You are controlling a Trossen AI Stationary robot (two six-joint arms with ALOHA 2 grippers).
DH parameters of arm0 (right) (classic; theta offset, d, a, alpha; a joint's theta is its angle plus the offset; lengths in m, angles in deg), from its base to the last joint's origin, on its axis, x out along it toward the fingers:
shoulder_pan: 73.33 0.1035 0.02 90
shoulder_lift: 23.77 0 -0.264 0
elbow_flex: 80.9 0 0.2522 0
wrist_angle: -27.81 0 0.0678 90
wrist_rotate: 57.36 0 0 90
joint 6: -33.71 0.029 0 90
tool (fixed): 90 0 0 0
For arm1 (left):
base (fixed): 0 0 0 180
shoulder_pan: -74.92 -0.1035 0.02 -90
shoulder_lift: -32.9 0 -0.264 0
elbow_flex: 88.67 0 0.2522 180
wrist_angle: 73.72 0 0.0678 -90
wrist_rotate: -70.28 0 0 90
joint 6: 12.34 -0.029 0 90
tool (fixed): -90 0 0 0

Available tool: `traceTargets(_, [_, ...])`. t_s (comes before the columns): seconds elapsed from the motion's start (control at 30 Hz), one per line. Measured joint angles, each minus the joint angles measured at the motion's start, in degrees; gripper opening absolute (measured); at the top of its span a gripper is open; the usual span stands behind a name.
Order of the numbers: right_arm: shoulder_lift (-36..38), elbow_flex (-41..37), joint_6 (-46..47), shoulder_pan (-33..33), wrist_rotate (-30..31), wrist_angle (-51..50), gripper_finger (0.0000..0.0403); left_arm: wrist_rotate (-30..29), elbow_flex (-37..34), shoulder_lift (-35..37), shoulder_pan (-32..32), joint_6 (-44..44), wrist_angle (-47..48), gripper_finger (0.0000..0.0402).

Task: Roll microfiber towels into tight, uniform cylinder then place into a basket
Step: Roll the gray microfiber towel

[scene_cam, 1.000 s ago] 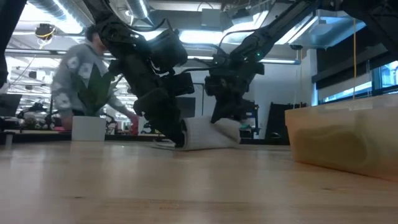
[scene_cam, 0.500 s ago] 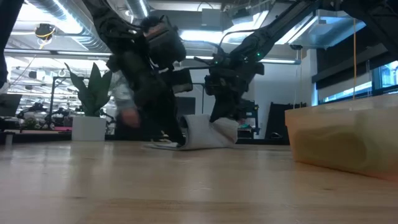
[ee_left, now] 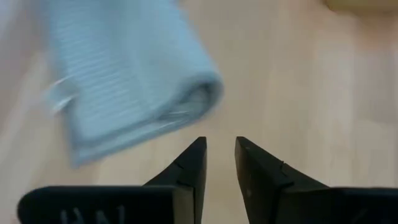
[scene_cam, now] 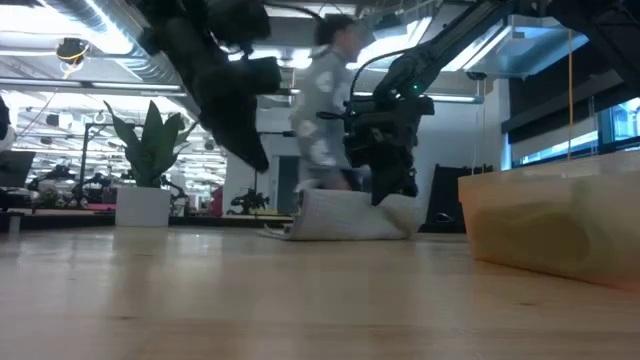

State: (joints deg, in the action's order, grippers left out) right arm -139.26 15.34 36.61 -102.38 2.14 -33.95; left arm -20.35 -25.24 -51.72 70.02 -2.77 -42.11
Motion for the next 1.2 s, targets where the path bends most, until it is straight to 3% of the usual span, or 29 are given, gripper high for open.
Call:
traceTargets(0.13, [0.0,-0.02,2.96,1.82,-2.77,-4.12,0.0016,-4.27,0.0,3.61,-0.34,4.41,-1.88,0.0075])
traceTargets(0.37, [0.0,-0.02,1.12,5.39,-16.92,-4.68,0.0016,-4.78,0.0,4.0,1.13,5.1,-2.88,0.0075])
traceTargets(0.57, [0.0,-0.04,-0.17,6.11,-19.5,-4.63,0.0016,-4.8,0.0,4.0,3.21,4.94,-2.88,0.0075])
traceTargets(0.7, [0.0,-0.07,-3.13,5.91,-25.1,-4.28,0.0016,-4.78,0.0,4.0,4.6,4.91,-2.88,0.0075])
traceTargets(1.2, [-7.94,-0.13,-1.94,5.87,-25.55,-3.84,0.0016,-4.82,0.0,3.98,5.85,3.32,-2.91,0.0075])
